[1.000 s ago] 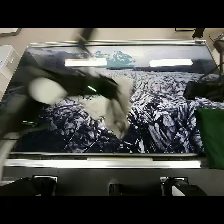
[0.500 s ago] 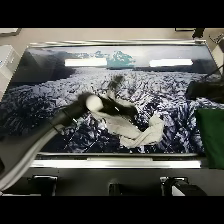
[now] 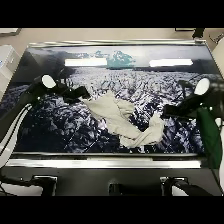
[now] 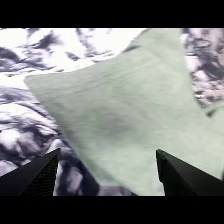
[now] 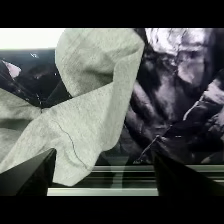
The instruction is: Fold the clothes and pants, and hang the long-sleeved shirts on hangers.
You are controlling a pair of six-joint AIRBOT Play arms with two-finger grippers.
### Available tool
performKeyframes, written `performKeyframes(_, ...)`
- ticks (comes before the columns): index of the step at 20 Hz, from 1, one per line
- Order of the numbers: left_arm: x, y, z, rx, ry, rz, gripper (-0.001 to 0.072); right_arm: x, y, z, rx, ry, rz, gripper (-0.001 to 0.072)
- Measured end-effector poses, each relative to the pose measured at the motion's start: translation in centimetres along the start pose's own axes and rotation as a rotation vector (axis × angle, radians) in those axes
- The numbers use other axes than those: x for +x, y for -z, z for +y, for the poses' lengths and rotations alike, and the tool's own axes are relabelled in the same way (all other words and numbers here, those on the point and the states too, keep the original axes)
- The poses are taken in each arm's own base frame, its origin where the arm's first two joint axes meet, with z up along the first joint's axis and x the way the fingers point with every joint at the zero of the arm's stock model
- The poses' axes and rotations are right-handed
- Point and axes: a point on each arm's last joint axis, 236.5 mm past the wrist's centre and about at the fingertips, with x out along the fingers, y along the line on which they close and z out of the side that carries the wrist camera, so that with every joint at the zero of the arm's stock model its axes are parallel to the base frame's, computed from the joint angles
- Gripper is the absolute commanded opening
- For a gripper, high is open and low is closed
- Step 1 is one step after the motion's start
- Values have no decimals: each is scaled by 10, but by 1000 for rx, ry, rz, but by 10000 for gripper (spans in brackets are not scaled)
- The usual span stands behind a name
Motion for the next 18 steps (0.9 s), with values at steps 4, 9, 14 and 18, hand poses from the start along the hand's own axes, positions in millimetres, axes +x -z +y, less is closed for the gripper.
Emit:
performKeyframes(4,38,14,19,-38,-24,66,709,31,1,7,29,-40,69,705)
performKeyframes(9,66,17,8,-31,-7,51,394,56,4,11,48,-65,142,704)
performKeyframes(14,74,11,-8,-21,19,1,22,74,8,15,79,-83,208,631)
performKeyframes(18,70,11,-15,-9,31,-8,21,89,8,17,124,-93,244,55)
